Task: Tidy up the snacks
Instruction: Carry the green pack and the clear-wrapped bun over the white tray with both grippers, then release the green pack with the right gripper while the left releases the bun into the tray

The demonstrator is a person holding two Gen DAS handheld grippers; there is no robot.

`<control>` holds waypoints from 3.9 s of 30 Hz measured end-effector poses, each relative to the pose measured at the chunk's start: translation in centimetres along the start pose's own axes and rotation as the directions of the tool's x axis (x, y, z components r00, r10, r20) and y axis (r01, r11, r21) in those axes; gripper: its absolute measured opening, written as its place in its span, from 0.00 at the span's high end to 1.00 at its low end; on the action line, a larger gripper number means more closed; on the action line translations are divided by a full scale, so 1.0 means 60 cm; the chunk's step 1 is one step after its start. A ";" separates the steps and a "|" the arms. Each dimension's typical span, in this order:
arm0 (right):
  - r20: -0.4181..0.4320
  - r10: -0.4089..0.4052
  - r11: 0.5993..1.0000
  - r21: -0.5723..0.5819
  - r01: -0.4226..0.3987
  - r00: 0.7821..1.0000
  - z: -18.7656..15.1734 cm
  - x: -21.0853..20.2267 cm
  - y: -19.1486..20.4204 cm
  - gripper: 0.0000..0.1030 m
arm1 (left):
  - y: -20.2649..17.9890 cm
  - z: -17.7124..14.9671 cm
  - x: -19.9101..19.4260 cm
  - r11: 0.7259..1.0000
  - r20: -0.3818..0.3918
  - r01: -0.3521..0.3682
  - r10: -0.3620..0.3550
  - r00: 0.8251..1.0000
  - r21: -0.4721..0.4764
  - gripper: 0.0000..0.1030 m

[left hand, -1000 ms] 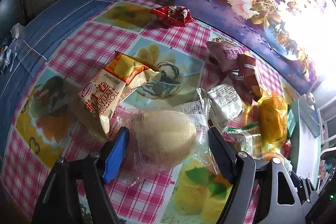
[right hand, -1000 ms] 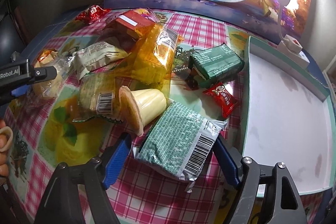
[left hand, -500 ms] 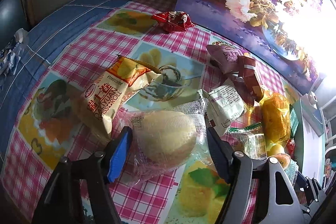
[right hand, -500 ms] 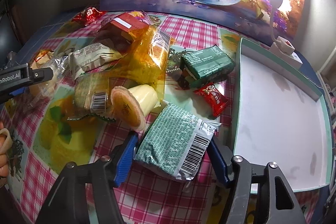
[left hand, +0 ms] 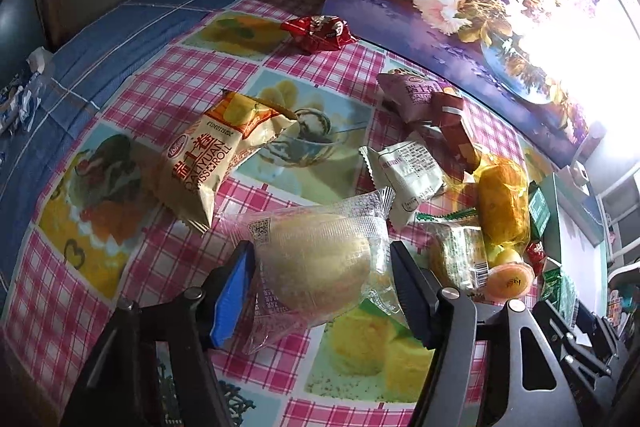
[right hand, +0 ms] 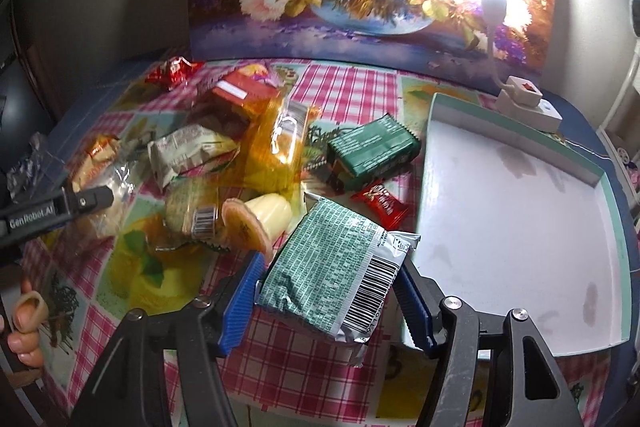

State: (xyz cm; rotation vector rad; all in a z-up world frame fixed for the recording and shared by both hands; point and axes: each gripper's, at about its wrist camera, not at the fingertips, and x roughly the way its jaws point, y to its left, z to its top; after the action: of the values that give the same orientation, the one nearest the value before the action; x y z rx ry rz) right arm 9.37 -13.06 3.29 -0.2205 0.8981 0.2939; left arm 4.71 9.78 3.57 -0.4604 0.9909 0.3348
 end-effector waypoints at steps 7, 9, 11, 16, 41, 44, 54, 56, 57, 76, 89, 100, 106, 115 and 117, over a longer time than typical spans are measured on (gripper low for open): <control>0.038 0.026 0.999 0.038 -0.027 0.999 0.006 -0.015 -0.018 0.34 | -0.016 0.003 -0.025 1.000 0.032 -0.002 0.001 0.999 0.031 0.34; 0.055 0.022 0.999 0.041 -0.024 0.998 0.007 -0.019 -0.022 0.34 | -0.022 0.004 -0.031 0.999 0.044 -0.007 0.005 0.999 0.042 0.34; 0.064 0.027 0.998 0.046 -0.030 0.998 0.007 -0.022 -0.026 0.34 | -0.026 0.004 -0.032 0.999 0.043 -0.016 0.014 0.999 0.049 0.34; 0.097 0.028 0.998 0.061 -0.034 0.995 0.011 -0.027 -0.039 0.34 | -0.045 0.007 -0.038 0.997 0.044 -0.012 0.009 0.999 0.073 0.34; 0.142 -0.184 0.908 0.403 0.113 0.973 0.033 -0.039 -0.311 0.34 | -0.441 0.011 -0.050 0.851 -0.017 0.194 -0.213 0.977 0.487 0.34; 0.124 -0.220 0.882 0.449 0.143 0.968 0.031 -0.038 -0.348 0.34 | -0.494 -0.004 -0.033 0.824 -0.026 0.193 -0.212 0.977 0.532 0.34; 0.139 -0.284 0.823 0.543 0.167 0.949 0.019 -0.037 -0.427 0.33 | -0.590 -0.034 0.058 0.811 -0.039 0.137 -0.139 0.989 0.569 0.33; 0.138 -0.270 0.818 0.555 0.152 0.953 0.015 -0.031 -0.436 0.33 | -0.597 -0.039 0.067 0.808 -0.040 0.135 -0.137 0.990 0.573 0.33; 0.137 -0.262 0.817 0.558 0.144 0.955 0.015 -0.028 -0.439 0.33 | -0.600 -0.043 0.072 0.807 -0.039 0.132 -0.134 0.990 0.575 0.33; 0.189 -0.242 0.820 0.565 0.096 0.952 0.001 -0.045 -0.443 0.32 | -0.588 -0.039 0.070 0.837 -0.027 0.105 -0.107 0.994 0.537 0.32; 0.189 -0.238 0.822 0.561 0.094 0.953 -0.001 -0.045 -0.441 0.25 | -0.579 -0.028 0.059 0.853 0.002 0.105 -0.123 0.992 0.512 0.19; 0.216 -0.258 0.830 0.549 0.101 0.942 -0.002 -0.052 -0.433 0.00 | -0.546 -0.011 0.063 0.896 0.028 0.078 -0.100 0.995 0.437 0.03; 0.222 -0.250 0.839 0.535 0.097 0.942 -0.001 -0.052 -0.425 0.00 | -0.538 -0.008 0.063 0.902 0.024 0.090 -0.110 0.994 0.422 0.03; 0.224 -0.241 0.842 0.532 0.088 0.944 0.000 -0.052 -0.422 0.00 | -0.520 -0.002 0.065 0.908 0.042 0.078 -0.104 0.994 0.411 0.03; 0.226 -0.234 0.844 0.529 0.082 0.946 0.000 -0.051 -0.421 0.00 | -0.515 0.000 0.065 0.910 0.044 0.072 -0.099 0.994 0.409 0.03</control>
State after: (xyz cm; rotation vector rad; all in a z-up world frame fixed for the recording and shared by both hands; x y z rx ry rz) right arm 16.22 -37.21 7.39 0.2426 0.6384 -0.0802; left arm 21.25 -16.36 6.96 -0.1108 0.9439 0.0566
